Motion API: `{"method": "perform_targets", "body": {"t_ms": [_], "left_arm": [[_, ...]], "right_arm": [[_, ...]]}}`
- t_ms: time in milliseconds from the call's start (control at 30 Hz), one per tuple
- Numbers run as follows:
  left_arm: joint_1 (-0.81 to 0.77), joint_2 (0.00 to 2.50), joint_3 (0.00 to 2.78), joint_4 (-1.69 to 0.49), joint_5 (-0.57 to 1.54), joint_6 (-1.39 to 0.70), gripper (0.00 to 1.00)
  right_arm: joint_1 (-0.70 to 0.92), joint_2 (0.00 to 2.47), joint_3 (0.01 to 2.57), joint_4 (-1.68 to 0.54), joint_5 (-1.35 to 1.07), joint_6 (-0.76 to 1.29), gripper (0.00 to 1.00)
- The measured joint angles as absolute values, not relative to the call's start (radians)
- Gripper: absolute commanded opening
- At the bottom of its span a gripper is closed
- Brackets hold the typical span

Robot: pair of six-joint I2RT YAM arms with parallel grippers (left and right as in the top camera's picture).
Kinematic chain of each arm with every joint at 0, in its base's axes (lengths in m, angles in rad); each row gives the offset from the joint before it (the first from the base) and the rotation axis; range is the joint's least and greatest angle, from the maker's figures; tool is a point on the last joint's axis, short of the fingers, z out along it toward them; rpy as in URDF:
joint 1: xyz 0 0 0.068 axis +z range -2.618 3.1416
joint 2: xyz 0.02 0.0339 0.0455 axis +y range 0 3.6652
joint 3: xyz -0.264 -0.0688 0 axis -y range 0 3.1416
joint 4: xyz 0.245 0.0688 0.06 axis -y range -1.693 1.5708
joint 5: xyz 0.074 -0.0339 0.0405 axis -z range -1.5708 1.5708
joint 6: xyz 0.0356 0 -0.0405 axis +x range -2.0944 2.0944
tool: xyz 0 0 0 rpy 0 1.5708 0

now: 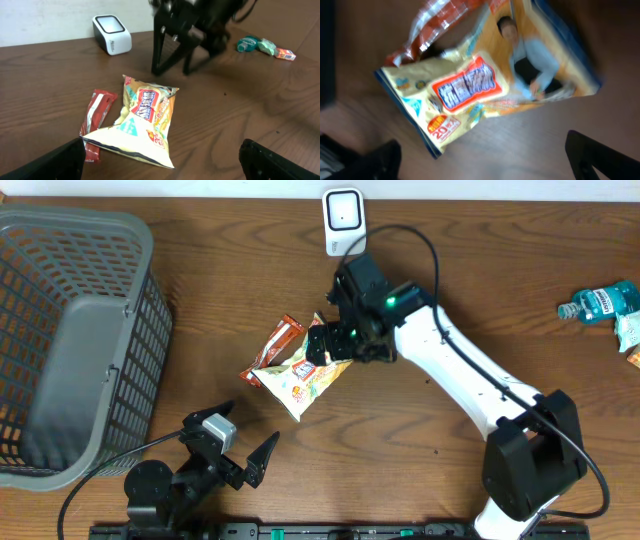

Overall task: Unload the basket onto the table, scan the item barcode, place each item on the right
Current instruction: 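Lower the right gripper and grasp the snack bag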

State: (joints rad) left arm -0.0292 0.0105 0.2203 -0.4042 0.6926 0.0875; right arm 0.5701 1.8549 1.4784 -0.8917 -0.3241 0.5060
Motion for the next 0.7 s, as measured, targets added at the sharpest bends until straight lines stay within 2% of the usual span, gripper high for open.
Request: {"method": "perform_targets", "body": {"t_ms": [133,233,367,433,500,700], "left_arm": [[-0.029,0.010,0.220,-0.404,0.693,0.088,0.98],[-0.029,0.010,0.220,-0.405,0.693,0.088,0.98],[-0.029,0.010,0.220,-0.405,0.693,0.088,0.98],[-0.029,0.010,0.220,-0.404,0.693,0.088,0.98],[-0.029,0.010,0.220,-0.405,0.693,0.088,0.98],[-0.029,0.010,0.220,-0.405,0.693,0.088,0.98]], "right_arm": [[0.576,1.855,1.387,-0.823,-0.358,0.879,0.99],[0.581,1.855,1.366,-0.709,-0.383,1.045,0.99],[0.614,1.855,1.367,-0.562,-0.392,1.160,0.99],[0.639,1.854,1.368,-0.551,-0.376,1.206,0.99],[0.669,1.854,1.368,-0.558,-0.343,1.259,0.94],[0.719,1.854,1.367,-0.556,-0.268,1.338,0.92]]}}
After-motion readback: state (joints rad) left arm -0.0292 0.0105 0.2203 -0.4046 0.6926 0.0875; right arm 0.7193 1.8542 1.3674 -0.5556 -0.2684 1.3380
